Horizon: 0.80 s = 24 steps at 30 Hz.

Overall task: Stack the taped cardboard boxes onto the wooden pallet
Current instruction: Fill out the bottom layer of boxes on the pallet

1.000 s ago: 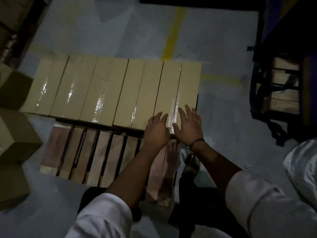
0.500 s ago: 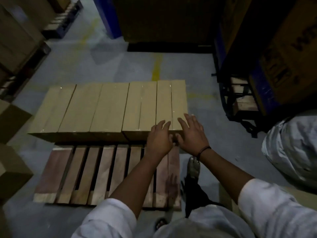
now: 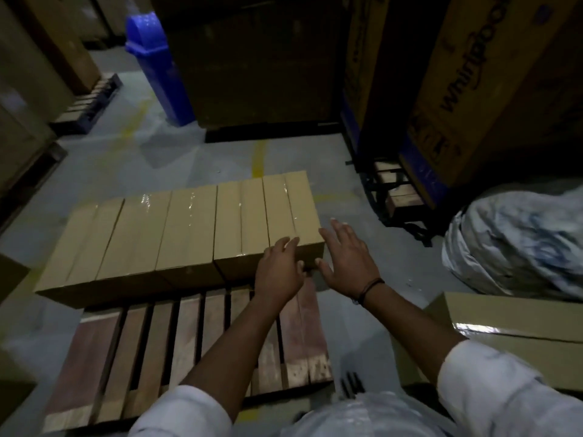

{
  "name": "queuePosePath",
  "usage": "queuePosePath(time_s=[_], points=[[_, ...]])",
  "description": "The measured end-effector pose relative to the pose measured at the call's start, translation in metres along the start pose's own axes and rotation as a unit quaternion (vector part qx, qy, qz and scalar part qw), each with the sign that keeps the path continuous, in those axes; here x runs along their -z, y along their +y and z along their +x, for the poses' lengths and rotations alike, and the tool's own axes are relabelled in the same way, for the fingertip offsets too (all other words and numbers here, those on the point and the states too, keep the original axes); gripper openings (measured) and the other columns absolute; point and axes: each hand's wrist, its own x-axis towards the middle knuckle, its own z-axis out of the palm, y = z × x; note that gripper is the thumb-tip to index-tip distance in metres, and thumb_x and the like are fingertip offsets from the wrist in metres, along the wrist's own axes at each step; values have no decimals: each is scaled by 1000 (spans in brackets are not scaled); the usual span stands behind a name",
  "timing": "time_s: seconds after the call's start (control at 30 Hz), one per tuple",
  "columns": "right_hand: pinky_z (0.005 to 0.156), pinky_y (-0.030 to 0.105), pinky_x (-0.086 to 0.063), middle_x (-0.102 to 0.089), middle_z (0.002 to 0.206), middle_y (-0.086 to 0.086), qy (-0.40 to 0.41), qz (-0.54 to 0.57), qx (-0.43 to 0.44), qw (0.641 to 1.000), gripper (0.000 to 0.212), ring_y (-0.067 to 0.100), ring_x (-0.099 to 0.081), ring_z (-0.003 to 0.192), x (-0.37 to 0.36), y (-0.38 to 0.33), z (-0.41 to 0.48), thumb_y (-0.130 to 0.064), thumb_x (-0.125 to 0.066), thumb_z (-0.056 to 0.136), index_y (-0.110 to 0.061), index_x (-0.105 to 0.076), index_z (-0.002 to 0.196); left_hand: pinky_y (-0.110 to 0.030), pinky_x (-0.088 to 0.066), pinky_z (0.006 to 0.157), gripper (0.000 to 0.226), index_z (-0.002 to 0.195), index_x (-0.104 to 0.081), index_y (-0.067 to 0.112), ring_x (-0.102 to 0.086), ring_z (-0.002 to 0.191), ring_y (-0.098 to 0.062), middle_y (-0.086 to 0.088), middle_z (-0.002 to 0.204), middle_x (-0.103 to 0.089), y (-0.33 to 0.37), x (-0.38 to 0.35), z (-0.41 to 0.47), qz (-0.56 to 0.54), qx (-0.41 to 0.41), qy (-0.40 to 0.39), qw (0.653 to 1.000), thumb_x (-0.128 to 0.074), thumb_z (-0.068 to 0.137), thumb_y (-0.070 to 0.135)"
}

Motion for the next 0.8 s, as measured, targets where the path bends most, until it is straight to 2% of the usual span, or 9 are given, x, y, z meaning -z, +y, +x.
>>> queuePosePath(time_s=[0.1, 0.23, 0.37, 0.47, 0.63, 0.8], points=[[116, 51, -28, -14, 167, 12, 27, -8, -25, 999, 70, 34, -15, 152, 21, 16, -18, -41, -55, 97, -18, -26, 157, -41, -43, 109, 59, 154, -39, 21, -45, 134, -28, -3, 155, -42, 27, -1, -2, -13, -32, 0, 999, -59, 99, 28], [112, 55, -36, -22, 164, 16, 65, -17, -67, 996, 70, 38, -23, 148, 44, 48, -54, -40, -58, 95, -15, -32, 155, -40, -43, 107, 58, 153, -41, 20, -47, 132, -29, -3, 154, -44, 71, -12, -3, -20, -82, -14, 996, -60, 99, 27], [109, 58, -38, -26, 162, 17, 96, -13, -122, 988, 70, 41, -29, 146, 67, 90, -107, -44, -54, 93, -14, -36, 153, -38, -38, 109, 58, 154, -39, 20, -46, 133, -29, -5, 154, -44, 133, -36, -7, -24, -145, -33, 989, -58, 100, 29], [109, 58, -38, -26, 162, 16, 114, -24, -170, 979, 71, 41, -30, 146, 88, 129, -157, -48, -50, 93, -15, -36, 154, -41, -42, 110, 57, 155, -38, 22, -47, 134, -28, -3, 154, -44, 191, -61, -19, -37, -187, -51, 980, -57, 101, 31], [110, 54, -39, -27, 163, 13, 175, -38, -250, 952, 70, 36, -29, 147, 135, 191, -253, -46, -56, 93, -19, -36, 154, -43, -42, 111, 57, 152, -42, 21, -47, 136, -25, -3, 152, -47, 299, -94, -52, -68, -253, -64, 963, -61, 99, 31], [113, 51, -36, -26, 163, 9, 237, -44, -345, 907, 68, 33, -26, 148, 180, 238, -358, -47, -56, 94, -21, -35, 154, -47, -48, 104, 56, 150, -45, 20, -50, 132, -27, -3, 149, -50, 406, -128, -100, -83, -345, -101, 929, -62, 98, 31]])
